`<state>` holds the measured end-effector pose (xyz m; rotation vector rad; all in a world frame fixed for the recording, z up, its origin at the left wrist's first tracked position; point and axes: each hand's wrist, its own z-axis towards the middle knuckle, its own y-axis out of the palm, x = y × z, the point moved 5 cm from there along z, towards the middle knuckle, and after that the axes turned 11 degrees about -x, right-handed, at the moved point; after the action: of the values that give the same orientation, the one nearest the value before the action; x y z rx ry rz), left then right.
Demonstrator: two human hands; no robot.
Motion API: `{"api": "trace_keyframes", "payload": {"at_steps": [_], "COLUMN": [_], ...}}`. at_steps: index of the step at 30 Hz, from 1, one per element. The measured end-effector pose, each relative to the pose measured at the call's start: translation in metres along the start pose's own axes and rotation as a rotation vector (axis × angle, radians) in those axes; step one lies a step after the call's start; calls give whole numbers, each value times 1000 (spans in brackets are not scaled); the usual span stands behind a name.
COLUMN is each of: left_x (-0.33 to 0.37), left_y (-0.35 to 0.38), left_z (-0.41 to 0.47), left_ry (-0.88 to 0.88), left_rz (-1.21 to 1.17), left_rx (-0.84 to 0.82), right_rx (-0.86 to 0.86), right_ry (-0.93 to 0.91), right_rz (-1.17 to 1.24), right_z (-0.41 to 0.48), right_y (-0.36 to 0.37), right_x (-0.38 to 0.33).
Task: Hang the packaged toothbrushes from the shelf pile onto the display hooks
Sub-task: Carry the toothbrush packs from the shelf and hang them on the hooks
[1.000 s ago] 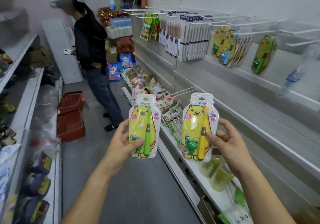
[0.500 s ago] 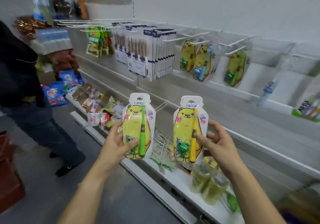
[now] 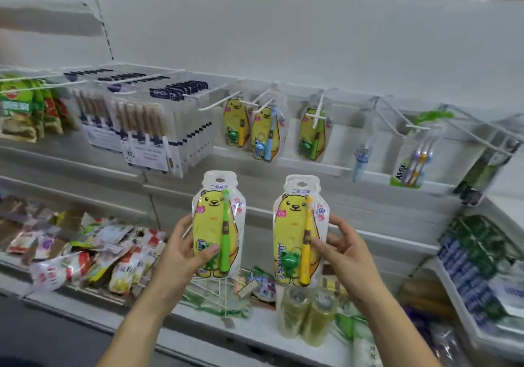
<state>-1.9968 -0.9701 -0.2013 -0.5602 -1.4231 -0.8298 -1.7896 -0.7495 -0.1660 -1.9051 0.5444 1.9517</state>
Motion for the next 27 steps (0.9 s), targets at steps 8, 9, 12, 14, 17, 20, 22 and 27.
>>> {"api": "trace_keyframes", "payload": {"at_steps": [8, 9, 12, 14, 17, 20, 22, 27], "left_x": [9, 10, 11, 13, 13, 10, 10, 4], "left_y": [-1, -3, -15, -23, -39, -64, -83, -128], "left_z": [35, 37, 50, 60, 73, 81, 86, 92], "left_ry": [-4, -4, 2, 12, 7, -10, -15, -28], "left_rz": [-7, -15, -13, -13, -26, -22, -12, -14], "left_rx": [1, -3, -19, -36, -81, -129, -161, -199], "right_rx": [55, 56, 65, 80, 105, 145, 180, 224], "right_ry": [-43, -39, -34, -39, -43, -47, -50, -51], "right_rz": [-34, -35, -45, -64, -77, -77, -71, -76], "right_z": [23, 25, 31, 38, 48, 56, 62, 80], "right_y": [-6, -3, 7, 16, 32, 54, 71, 114], "right_x": [-12, -11, -15, -19, -23, -24, -24, -26]}}
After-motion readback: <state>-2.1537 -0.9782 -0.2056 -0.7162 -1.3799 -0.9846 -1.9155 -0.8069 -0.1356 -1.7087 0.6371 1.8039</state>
